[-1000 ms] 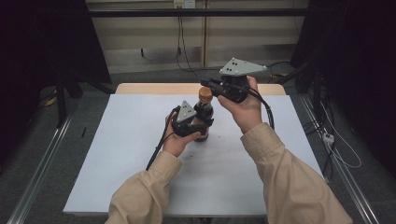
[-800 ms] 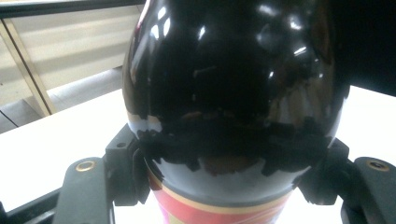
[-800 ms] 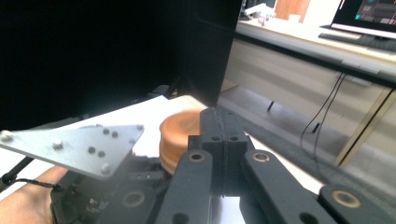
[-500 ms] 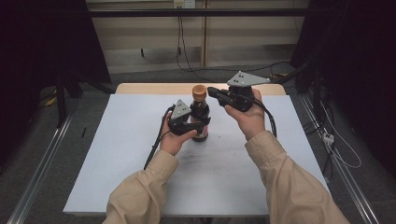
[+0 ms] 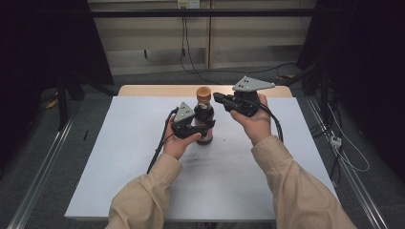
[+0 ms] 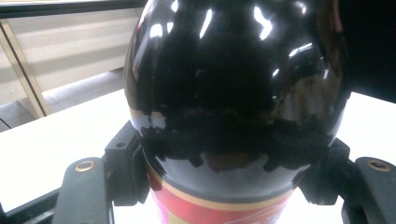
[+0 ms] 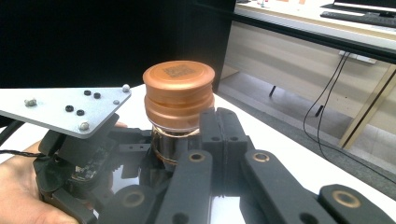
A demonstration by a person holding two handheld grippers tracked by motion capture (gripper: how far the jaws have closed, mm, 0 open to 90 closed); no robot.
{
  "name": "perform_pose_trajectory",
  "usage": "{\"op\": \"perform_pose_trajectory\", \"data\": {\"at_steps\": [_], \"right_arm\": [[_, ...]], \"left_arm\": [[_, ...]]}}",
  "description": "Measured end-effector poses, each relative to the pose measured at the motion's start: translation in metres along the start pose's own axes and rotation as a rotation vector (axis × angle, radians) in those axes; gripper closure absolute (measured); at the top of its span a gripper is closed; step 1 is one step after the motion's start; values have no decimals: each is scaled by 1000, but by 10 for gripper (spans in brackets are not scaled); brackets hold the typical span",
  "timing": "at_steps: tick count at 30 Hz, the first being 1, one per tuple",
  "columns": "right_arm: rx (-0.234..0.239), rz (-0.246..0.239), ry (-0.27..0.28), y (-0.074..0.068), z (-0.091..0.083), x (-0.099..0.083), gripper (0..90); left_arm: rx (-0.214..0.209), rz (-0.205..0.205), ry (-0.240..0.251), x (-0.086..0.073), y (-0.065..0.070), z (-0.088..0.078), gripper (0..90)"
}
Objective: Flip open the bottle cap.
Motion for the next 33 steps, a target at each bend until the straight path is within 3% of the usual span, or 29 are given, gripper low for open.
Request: {"op": "perform_pose_trajectory", "data": {"at_steps": [20,33], "right_arm": [[14,4,0,-2,4,1,900],[12,-42,-21,-6,3,5,900]], "left_arm": [[-6,-6,1,0,0,0,302],[-6,-11,0,-1,-1,0,302]]}}
Point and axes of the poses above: each handheld gripper's, and its own axes: z roughly forward along the jaws, x roughly out of its top, y roughly to its right, the point moved 9 cm from there along z, roughly forward along the jaws, and after that the axes turned 1 degree about y, right-handed, at the moved point
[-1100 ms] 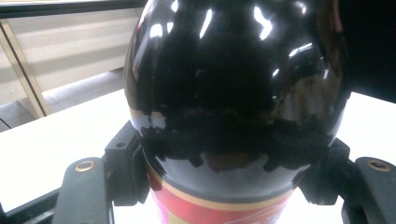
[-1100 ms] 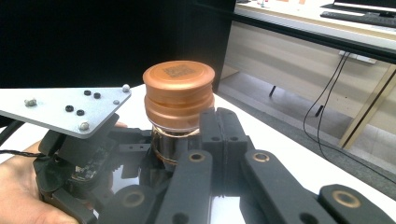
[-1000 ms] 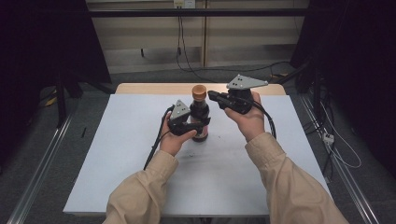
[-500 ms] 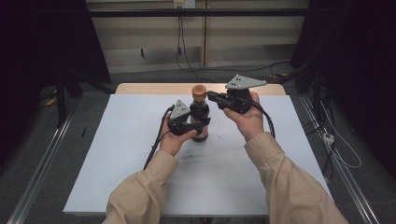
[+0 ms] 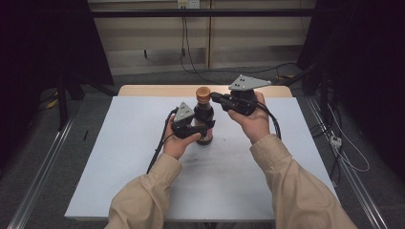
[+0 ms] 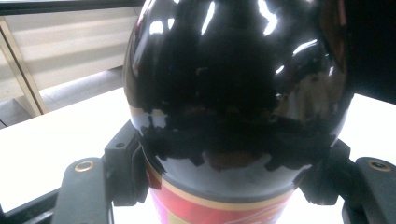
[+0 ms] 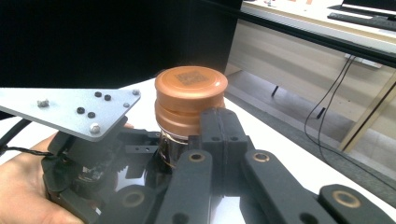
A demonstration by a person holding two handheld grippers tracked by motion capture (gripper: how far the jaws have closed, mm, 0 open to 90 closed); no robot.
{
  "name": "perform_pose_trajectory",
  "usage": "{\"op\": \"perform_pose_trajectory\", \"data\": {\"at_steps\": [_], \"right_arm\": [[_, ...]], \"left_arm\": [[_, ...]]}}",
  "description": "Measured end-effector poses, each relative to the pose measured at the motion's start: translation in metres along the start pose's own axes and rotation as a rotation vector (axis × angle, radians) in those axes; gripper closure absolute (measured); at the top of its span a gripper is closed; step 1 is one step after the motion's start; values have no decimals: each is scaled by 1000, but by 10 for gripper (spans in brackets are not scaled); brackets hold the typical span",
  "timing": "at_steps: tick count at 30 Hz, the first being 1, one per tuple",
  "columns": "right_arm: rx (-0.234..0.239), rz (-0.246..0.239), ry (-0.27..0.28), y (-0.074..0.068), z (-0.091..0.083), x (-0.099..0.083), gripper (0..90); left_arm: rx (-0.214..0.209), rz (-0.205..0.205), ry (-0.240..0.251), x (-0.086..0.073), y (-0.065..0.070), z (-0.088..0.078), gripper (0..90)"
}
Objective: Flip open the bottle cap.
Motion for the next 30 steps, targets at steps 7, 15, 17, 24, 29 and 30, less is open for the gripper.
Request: {"op": "perform_pose_trajectory", "data": {"at_steps": [7,15,17,24,29,30], "right_arm": [[0,-8,-6,0,0,0,900],[15,8,14,-1,-2,9,900],[21,10,17,-1,-2,10,900],[37,-18,-10,-1,-3,7,900],[76,-30,-27,-8,-5,4,900],[88,-27,-30,-10,-5,3,900]], "left_arm": [[2,4,-6,0,0,0,302],[2,10,-13,0,0,-1,303],[3,8,-15,0,0,0,302],[-4,9,-14,0,1,0,302],[0,7,-12,0,0,1,302],[2,7,-13,0,0,1,302]]}}
Point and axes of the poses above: each handheld gripper's, and its own axes: z roughly forward along the jaws, x roughly out of its top, y roughly to its right, the point moved 9 cm from there along z, roughly forward along the jaws, and after that the axes turned 1 degree about y, right-handed, at the moved point
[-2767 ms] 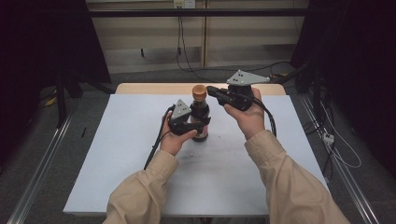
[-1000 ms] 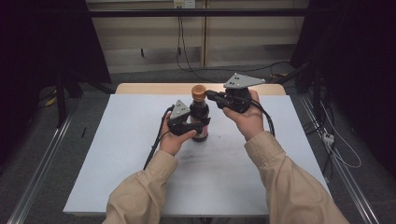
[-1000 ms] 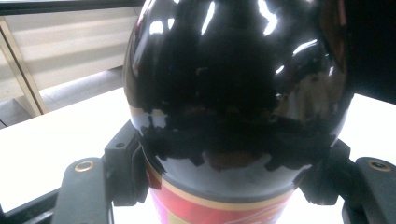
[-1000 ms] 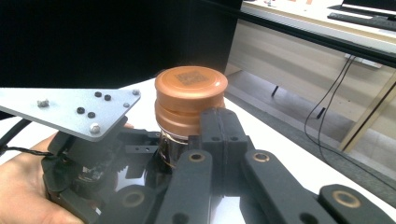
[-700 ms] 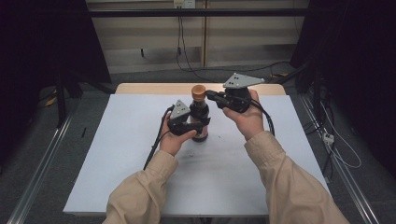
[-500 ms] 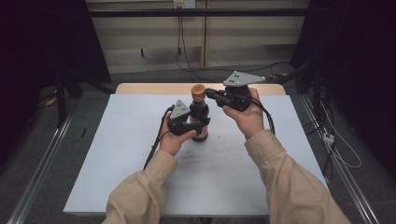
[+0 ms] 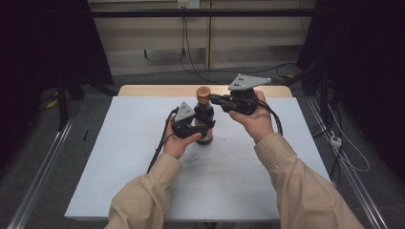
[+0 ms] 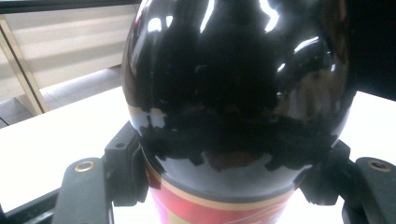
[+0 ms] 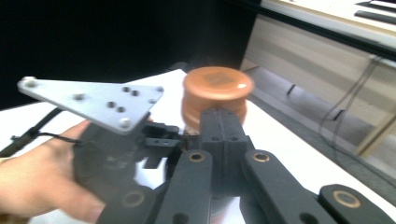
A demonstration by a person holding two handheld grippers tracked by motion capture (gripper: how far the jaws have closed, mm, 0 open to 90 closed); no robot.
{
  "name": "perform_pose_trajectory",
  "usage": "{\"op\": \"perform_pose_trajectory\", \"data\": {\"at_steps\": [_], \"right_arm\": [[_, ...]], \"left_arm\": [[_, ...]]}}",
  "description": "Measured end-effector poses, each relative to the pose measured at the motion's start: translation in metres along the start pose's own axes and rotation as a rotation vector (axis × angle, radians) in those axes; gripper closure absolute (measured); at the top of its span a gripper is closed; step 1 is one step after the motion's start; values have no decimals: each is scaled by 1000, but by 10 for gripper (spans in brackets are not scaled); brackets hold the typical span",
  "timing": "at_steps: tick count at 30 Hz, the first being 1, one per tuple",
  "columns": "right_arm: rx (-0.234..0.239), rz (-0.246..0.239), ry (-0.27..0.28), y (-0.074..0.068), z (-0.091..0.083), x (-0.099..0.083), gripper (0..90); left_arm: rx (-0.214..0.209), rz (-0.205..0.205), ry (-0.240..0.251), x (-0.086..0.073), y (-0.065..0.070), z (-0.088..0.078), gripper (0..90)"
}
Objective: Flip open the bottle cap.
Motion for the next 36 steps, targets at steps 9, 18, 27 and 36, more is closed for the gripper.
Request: {"op": "perform_pose_trajectory", "data": {"at_steps": [9,18,27,36], "right_arm": [[-21,22,-9,7,-1,-4,900],[1,36,11,6,1,2,900],[6,37,28,7,0,8,900],[19,49,46,7,0,13,900]], "left_arm": [[-3,7,1,0,1,0,301],[-1,-10,0,0,-1,0,301],[3,-3,-5,-1,0,0,301],[3,-3,-8,-1,-1,0,302]]}}
Point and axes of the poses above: each handheld gripper's, and its own axes: z roughly forward along the jaws, x roughly out of its top, y roughly to its right, the point moved 9 cm from there along z, roughly forward along the jaws, and after that the axes turned 1 degree about y, right-handed, at the moved point
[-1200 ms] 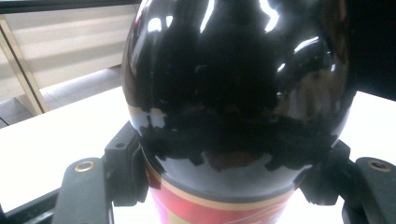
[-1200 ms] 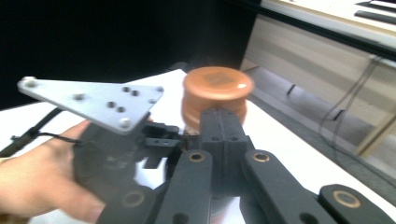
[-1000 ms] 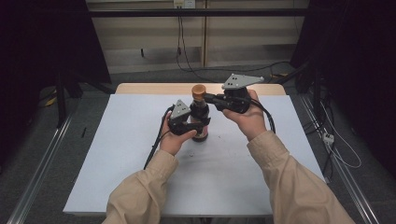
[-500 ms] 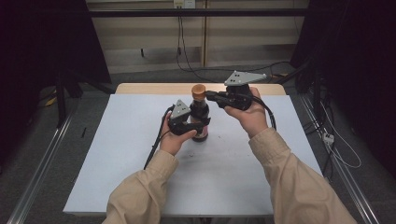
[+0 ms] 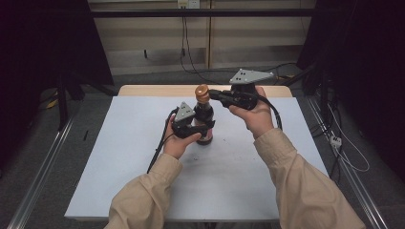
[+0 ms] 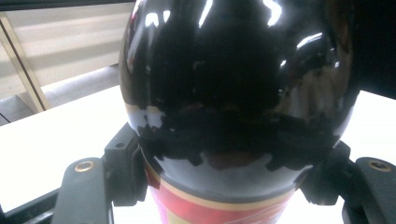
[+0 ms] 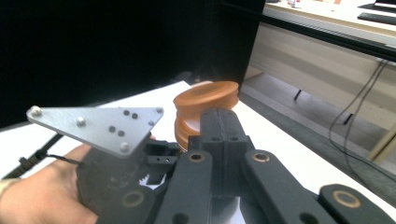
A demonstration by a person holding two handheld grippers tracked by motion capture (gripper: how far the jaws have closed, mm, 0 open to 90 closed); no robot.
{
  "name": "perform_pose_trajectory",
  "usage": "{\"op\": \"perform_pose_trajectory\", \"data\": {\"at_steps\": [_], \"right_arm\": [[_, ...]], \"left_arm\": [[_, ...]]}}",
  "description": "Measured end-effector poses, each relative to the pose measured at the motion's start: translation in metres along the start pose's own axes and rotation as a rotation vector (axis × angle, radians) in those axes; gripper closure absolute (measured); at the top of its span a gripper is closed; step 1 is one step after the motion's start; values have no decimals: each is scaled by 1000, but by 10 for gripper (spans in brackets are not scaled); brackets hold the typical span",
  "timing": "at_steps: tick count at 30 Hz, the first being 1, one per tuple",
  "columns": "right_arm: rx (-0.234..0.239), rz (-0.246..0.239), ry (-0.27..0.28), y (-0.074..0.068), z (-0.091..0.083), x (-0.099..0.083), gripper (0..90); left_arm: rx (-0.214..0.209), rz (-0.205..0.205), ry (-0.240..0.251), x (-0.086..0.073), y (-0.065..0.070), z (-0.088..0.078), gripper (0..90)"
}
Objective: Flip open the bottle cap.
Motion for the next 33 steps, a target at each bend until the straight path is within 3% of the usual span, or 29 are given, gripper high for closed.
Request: {"op": "perform_pose_trajectory", "data": {"at_steps": [6,10,21,29,33], "right_arm": [[7,0,23,-2,-1,7,900],[-6,-27,5,-3,1,11,900],[-8,-17,20,-1,-3,3,900],[-25,-16,-27,9,-6,-16,900],[-22,-16,-31,8,-3,-16,900]], "left_arm": [[2,4,-6,-1,-1,0,302],[4,2,-4,-1,-1,0,302],[1,-11,5,-1,0,2,298],[-2,-11,-1,-2,1,2,296],[-1,-14,2,-2,1,2,295]]}}
Point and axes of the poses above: each handheld gripper's, and its own axes: z roughly forward along the jaws, x roughly out of its top, y roughly to its right, the point moved 9 cm from there along z, roughly forward along the jaws, and after that the axes turned 1 degree about y, right-handed, at the moved point
